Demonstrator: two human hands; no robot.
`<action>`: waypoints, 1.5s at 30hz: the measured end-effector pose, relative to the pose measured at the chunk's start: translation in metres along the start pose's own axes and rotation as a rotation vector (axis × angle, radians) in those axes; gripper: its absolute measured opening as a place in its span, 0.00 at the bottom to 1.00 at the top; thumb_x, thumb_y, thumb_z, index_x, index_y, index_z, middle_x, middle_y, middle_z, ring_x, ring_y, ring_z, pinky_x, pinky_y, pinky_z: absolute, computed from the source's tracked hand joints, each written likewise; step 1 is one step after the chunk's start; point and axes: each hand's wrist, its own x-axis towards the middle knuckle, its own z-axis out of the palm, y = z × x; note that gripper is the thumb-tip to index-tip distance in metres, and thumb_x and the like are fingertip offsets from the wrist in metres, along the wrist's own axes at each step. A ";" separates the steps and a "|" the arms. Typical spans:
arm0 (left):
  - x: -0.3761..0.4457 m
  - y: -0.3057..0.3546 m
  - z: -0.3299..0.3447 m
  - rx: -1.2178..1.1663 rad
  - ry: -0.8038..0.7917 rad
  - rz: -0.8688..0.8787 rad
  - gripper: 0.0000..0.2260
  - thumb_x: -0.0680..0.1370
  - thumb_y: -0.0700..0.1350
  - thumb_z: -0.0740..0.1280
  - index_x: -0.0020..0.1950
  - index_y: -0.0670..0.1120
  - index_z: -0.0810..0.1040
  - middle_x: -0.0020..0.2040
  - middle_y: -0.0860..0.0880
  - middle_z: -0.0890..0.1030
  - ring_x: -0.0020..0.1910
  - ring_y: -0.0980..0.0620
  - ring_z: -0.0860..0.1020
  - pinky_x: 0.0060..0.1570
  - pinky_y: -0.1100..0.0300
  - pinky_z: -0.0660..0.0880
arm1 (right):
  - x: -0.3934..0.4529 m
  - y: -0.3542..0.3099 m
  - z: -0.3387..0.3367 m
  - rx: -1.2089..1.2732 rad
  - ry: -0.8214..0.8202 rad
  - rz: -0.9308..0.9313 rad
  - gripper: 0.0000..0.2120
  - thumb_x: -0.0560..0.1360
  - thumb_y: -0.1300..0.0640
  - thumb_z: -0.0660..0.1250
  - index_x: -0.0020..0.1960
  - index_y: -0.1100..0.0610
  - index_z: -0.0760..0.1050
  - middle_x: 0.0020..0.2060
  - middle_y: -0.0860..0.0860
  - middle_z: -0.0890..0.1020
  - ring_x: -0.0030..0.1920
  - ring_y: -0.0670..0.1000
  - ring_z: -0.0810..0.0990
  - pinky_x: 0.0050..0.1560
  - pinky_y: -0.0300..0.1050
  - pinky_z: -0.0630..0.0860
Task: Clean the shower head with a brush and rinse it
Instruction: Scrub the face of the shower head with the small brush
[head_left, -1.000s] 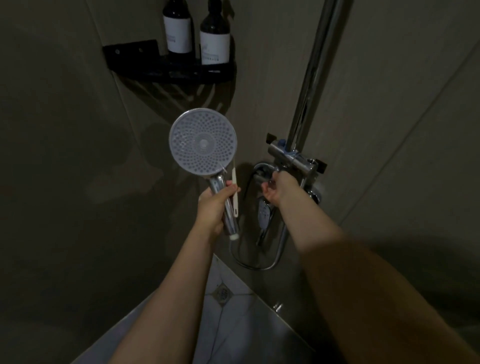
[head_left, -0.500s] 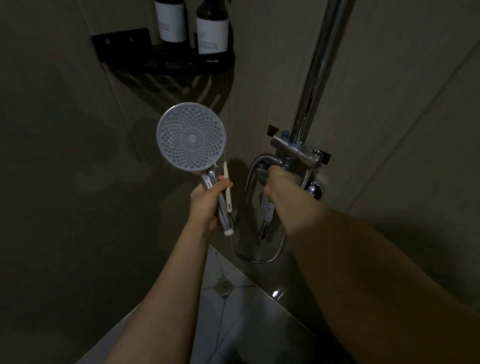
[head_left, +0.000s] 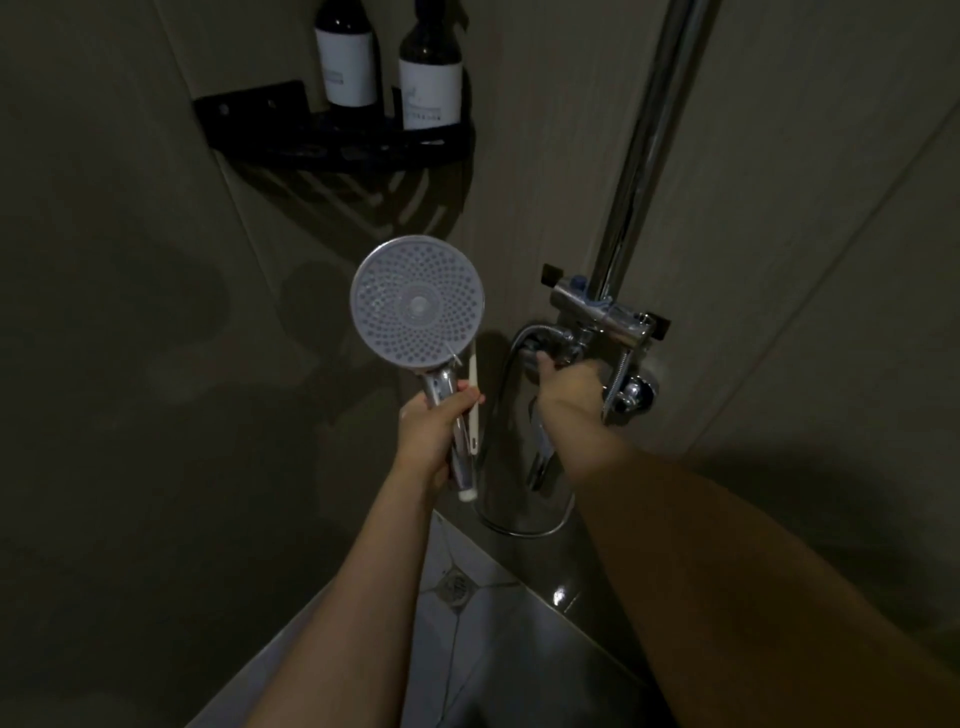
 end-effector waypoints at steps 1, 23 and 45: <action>0.001 -0.002 -0.001 -0.007 -0.004 -0.012 0.04 0.72 0.36 0.70 0.42 0.45 0.79 0.33 0.49 0.83 0.38 0.50 0.81 0.51 0.53 0.77 | -0.003 0.010 0.000 0.033 0.001 -0.025 0.25 0.75 0.47 0.64 0.64 0.63 0.65 0.59 0.60 0.78 0.60 0.61 0.77 0.56 0.49 0.73; -0.020 -0.063 -0.014 -0.034 0.038 -0.134 0.06 0.75 0.33 0.66 0.42 0.44 0.76 0.27 0.52 0.82 0.29 0.59 0.80 0.34 0.67 0.79 | 0.026 0.100 0.036 0.161 -0.362 -0.025 0.07 0.76 0.65 0.63 0.40 0.63 0.76 0.33 0.54 0.78 0.43 0.55 0.78 0.55 0.59 0.78; -0.020 -0.087 -0.018 -0.124 0.210 -0.192 0.06 0.74 0.34 0.67 0.41 0.44 0.77 0.27 0.50 0.81 0.25 0.56 0.79 0.28 0.65 0.78 | -0.039 0.117 0.052 0.575 -1.018 0.404 0.16 0.81 0.51 0.52 0.63 0.54 0.73 0.43 0.52 0.81 0.44 0.50 0.79 0.44 0.46 0.76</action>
